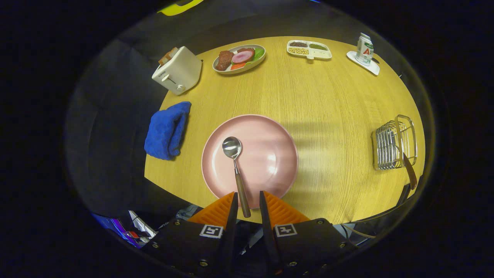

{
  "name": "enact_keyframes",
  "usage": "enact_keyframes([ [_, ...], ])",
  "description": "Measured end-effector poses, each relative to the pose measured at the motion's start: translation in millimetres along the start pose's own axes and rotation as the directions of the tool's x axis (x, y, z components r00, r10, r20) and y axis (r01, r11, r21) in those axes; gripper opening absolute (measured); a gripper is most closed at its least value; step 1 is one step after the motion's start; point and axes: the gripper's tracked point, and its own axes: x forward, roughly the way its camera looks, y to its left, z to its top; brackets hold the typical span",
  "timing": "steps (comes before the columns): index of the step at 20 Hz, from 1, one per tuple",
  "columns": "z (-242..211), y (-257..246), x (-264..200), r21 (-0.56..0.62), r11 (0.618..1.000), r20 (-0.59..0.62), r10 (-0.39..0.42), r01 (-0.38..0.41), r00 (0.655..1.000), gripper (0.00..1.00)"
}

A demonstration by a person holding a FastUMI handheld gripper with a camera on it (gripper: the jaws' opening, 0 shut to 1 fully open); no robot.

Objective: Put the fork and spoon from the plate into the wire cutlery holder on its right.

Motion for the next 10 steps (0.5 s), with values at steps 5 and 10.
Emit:
enact_keyframes([
  [5, -8, 11, 26, -0.034, 0.999, -0.041, -0.008, 0.006, 0.999, 0.34],
  [10, -9, 9, 42, -0.063, 0.997, -0.062, -0.037, 0.033, 0.997, 0.34],
])
